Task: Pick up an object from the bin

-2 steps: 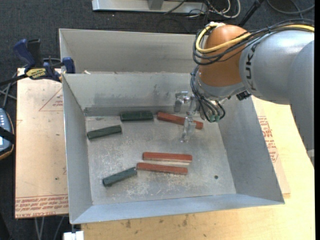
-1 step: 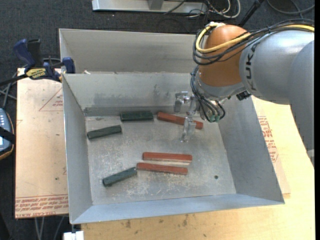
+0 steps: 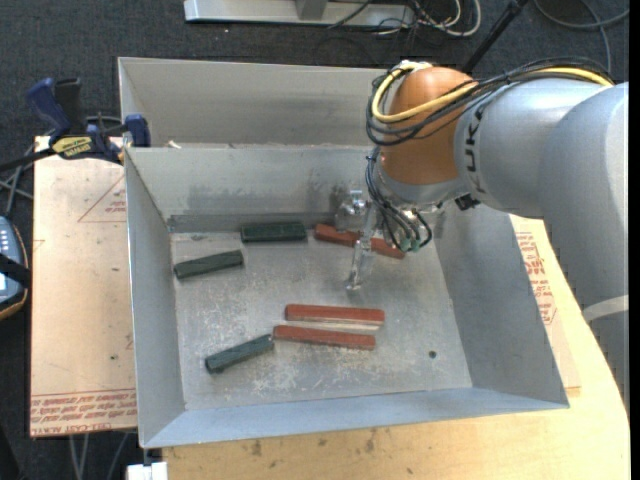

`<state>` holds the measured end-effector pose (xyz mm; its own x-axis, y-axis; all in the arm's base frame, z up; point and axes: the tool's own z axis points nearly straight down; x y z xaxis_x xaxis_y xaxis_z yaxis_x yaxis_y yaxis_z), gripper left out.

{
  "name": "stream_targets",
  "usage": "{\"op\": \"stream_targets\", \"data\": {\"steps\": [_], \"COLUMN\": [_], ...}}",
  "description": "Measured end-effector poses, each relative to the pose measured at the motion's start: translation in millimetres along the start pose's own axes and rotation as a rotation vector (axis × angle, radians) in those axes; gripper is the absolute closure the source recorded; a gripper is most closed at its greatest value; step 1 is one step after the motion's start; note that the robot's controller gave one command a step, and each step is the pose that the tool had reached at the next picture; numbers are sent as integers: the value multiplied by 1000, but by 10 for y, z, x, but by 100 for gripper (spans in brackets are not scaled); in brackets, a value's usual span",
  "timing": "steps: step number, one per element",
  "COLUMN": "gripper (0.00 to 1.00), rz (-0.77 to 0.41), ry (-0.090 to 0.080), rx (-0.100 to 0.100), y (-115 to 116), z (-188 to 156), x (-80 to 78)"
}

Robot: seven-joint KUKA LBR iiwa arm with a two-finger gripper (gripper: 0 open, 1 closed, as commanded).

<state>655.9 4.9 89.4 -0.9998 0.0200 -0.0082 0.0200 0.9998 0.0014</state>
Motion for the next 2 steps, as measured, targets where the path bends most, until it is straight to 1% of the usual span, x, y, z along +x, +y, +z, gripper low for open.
{"op": "stream_targets", "data": {"steps": [1,2], "gripper": [100,100], "rz": [-116,-116], "ry": [3,3], "rx": [1,1], "y": [-502,-502], "z": [158,158], "x": [18,18]}}
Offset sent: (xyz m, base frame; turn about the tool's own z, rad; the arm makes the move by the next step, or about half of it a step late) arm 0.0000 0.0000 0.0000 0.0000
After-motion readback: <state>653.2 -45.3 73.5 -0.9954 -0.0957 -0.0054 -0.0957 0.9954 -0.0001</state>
